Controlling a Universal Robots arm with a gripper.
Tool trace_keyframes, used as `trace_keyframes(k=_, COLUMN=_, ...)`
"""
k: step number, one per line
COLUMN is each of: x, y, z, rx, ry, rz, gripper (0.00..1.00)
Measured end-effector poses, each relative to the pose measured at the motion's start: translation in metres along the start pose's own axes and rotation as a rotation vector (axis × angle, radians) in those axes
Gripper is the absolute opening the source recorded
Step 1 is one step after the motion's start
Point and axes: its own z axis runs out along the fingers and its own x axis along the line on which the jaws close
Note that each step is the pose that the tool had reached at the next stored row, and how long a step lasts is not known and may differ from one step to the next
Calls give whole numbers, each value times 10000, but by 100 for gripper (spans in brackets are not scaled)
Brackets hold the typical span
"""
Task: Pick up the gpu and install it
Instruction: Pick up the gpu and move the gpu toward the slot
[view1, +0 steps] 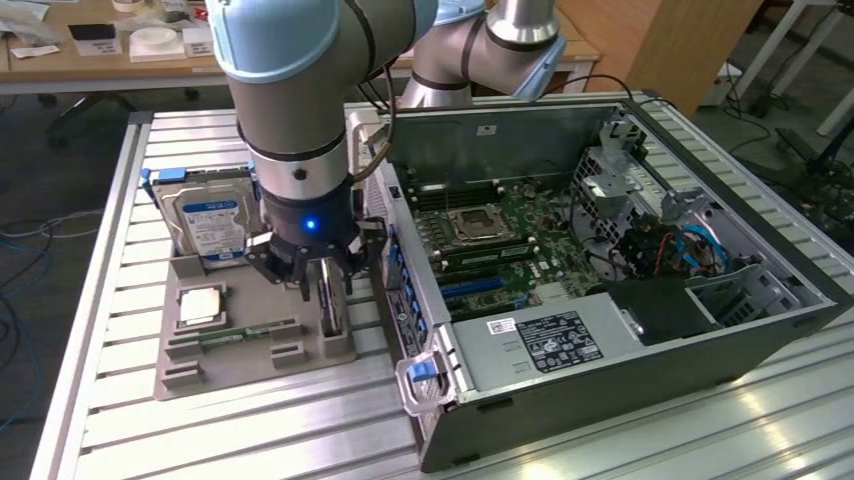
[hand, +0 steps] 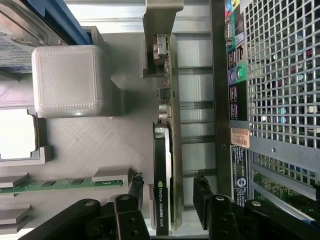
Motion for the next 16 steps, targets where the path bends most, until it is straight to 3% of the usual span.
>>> trace_keyframes(k=11, x=1, y=0, z=16, rx=0, ry=-1, rz=1, gripper=53)
trace_keyframes(k=16, x=5, y=46, z=20, rx=1, ry=-1, rz=1, gripper=53)
